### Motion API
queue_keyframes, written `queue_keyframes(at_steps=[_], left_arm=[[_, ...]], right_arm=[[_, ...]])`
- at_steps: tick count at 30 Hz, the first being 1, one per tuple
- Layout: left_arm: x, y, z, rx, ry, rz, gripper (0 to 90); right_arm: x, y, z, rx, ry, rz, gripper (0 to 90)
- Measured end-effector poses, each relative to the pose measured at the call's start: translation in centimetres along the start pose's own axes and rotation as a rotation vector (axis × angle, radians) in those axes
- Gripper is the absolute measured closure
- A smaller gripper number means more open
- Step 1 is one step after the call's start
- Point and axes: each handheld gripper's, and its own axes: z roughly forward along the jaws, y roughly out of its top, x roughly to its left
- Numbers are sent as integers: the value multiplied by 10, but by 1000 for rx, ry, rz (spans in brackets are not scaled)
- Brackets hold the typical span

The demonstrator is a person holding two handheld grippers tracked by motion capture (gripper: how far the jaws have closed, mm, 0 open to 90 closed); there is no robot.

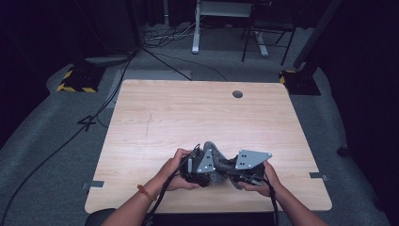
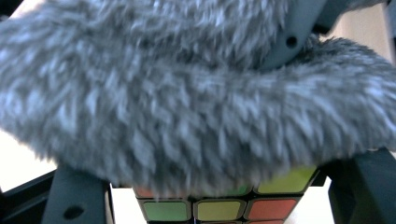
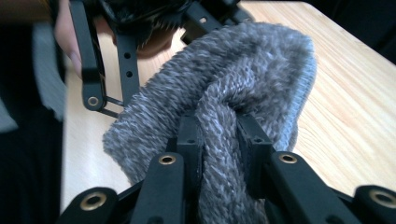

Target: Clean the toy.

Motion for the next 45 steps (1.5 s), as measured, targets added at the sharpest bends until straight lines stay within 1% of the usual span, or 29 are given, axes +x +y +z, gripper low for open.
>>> queue_keyframes(at_steps=[1,2,3,5,6,9,10,11,13,14,15,16,17,18,20,21,24,26,28,29,30,32,34,36,37,38,39,41,45], left_arm=[[0,-1,-1,-9,-12,-13,333],[1,-1,-2,-13,-20,-12,333],[1,-1,-3,-16,-12,-11,333],[3,-2,-5,-24,-16,-21,333],[4,-3,-6,-28,-27,-29,333],[5,-4,-9,-45,-34,-48,334],[6,-4,-8,-51,-36,-47,333],[6,-4,-8,-51,-38,-46,333],[5,-3,-5,-32,-31,-32,333],[4,-3,-3,-27,-36,-28,333],[3,-3,-1,-25,-40,-25,333],[1,-2,1,-14,-45,-18,333],[0,-1,3,-1,-36,-9,333],[0,-1,4,0,-34,-5,333],[1,-3,3,-4,-46,-15,333],[2,-3,2,-8,-39,-14,333],[4,-4,-1,-8,-30,-20,333],[6,-5,-4,-24,-35,-37,334],[10,-5,-9,-50,-36,-50,334],[11,-5,-9,-55,-35,-54,334],[11,-5,-9,-57,-34,-55,333],[9,-5,-6,-38,-33,-51,333],[6,-5,-1,-16,-36,-41,333],[2,-3,4,-16,-45,-27,333],[-1,-1,6,-9,-51,-20,333],[-3,-1,7,6,-40,-9,334],[-2,0,7,5,-33,-8,333],[1,-2,6,-5,-40,-19,334],[4,-3,0,-25,-27,-34,334]], right_arm=[[0,0,0,7,-5,-2,746],[-1,-1,0,8,-3,4,748],[-3,-2,-1,14,-8,8,749],[-7,-4,-1,41,-35,2,750],[-10,-7,-2,51,-45,5,751],[-17,-13,-2,77,-59,35,751],[-18,-14,-2,74,-56,45,751],[-18,-13,-2,58,-47,47,751],[-13,-8,-2,31,-38,32,751],[-12,-6,-2,17,-26,31,750],[-9,-3,-2,-4,5,39,749],[-7,-1,-1,-11,20,42,749],[-5,1,1,0,16,26,748],[-3,1,2,7,11,19,748],[-4,0,3,11,15,26,748],[-6,-1,2,16,10,30,748],[-12,-8,3,58,-31,17,748],[-18,-14,3,84,-47,35,748],[-23,-20,3,105,-60,52,748],[-25,-21,2,83,-39,83,748],[-25,-19,1,68,-31,92,748],[-20,-12,0,60,-45,60,748],[-13,-5,0,42,-34,38,748],[-8,-1,0,17,11,48,748],[-5,1,1,12,22,43,747],[-3,2,2,23,15,21,747],[-3,3,3,30,11,10,747],[-7,-1,3,25,15,36,747],[-24,-14,1,45,-1,112,747]])
